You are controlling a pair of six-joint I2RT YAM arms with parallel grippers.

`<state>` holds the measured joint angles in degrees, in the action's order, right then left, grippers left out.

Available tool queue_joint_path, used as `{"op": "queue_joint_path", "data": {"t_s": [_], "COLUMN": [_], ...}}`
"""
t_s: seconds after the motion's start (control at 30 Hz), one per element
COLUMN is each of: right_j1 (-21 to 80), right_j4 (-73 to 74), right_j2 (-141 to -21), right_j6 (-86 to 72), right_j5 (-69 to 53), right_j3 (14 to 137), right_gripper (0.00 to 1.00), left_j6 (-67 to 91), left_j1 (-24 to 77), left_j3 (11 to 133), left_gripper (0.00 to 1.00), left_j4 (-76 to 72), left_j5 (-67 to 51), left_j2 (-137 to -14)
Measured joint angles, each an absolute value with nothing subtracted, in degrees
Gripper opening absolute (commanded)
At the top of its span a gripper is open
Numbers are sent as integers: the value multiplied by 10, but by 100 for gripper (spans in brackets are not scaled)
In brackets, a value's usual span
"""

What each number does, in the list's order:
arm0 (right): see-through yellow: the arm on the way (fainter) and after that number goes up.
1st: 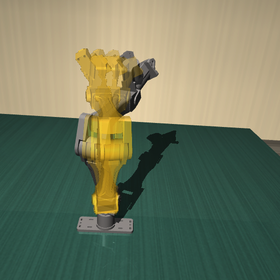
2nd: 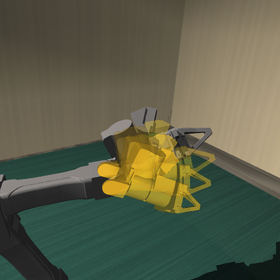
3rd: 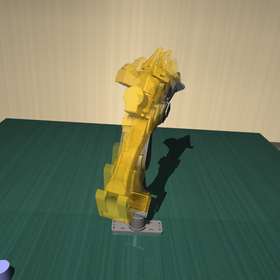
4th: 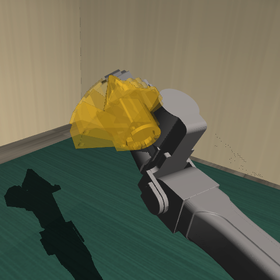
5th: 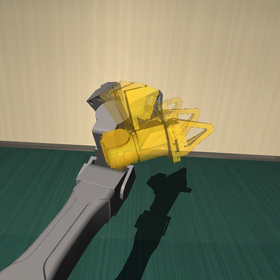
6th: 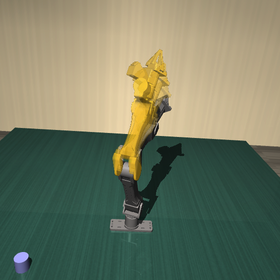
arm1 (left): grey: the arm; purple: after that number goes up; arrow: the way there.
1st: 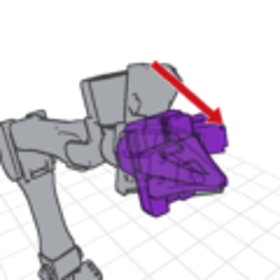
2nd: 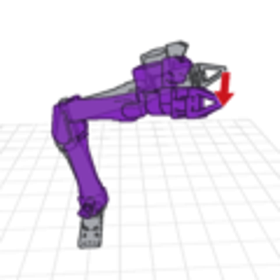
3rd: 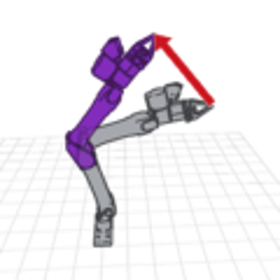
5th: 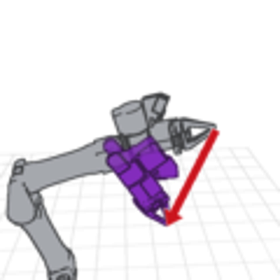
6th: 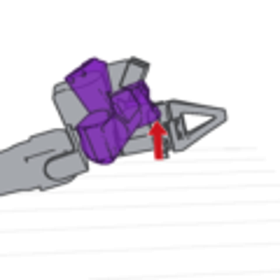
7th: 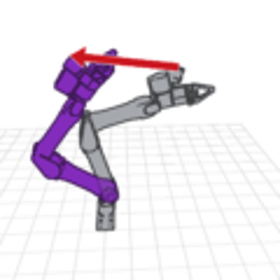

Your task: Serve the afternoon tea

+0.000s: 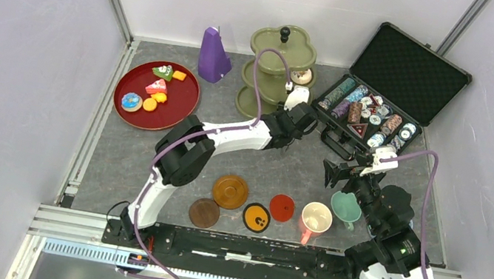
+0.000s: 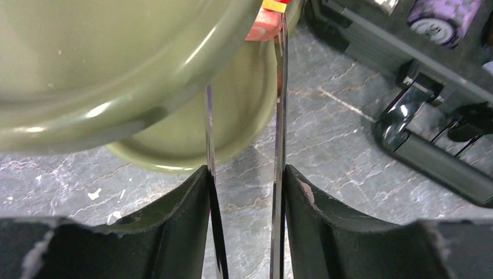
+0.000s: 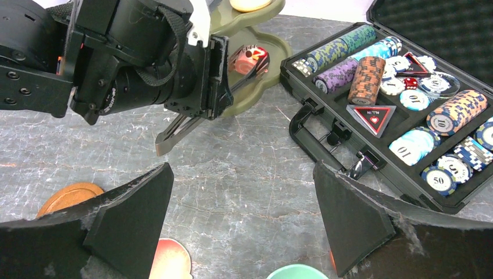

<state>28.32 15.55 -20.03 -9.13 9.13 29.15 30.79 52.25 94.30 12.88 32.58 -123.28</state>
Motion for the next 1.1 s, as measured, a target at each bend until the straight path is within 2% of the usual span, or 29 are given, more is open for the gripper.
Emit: {"op": "queue_joint_path", "data": {"t_s": [0.2, 0.33, 0.53, 0.73, 0.93, 1.1], "right_j1": [283, 283, 283, 283, 283, 283], "right_j4": [156, 156, 156, 156, 155, 147], "right_j2": [-201, -201, -201, -203, -210, -215], "right_j6": [-91, -91, -91, -91, -92, -93], "right_j5": [91, 91, 91, 91, 91, 88], "right_j3": [291, 291, 291, 291, 291, 291], "right_gripper": [98, 98, 98, 98, 98, 98], "left_j6": [322, 327, 345, 347, 351, 352], "left_j1": [520, 516, 505, 502, 502, 502], "left_j3": [964, 965, 965, 962, 910, 841], "left_gripper": [56, 66, 71, 72, 75, 78], "left_j4": [114, 113, 116, 116, 121, 132], "left_j5": [328, 327, 321, 307, 265, 224], "left_j2": [-1250, -1261, -1270, -1268, -1224, -1138]}}
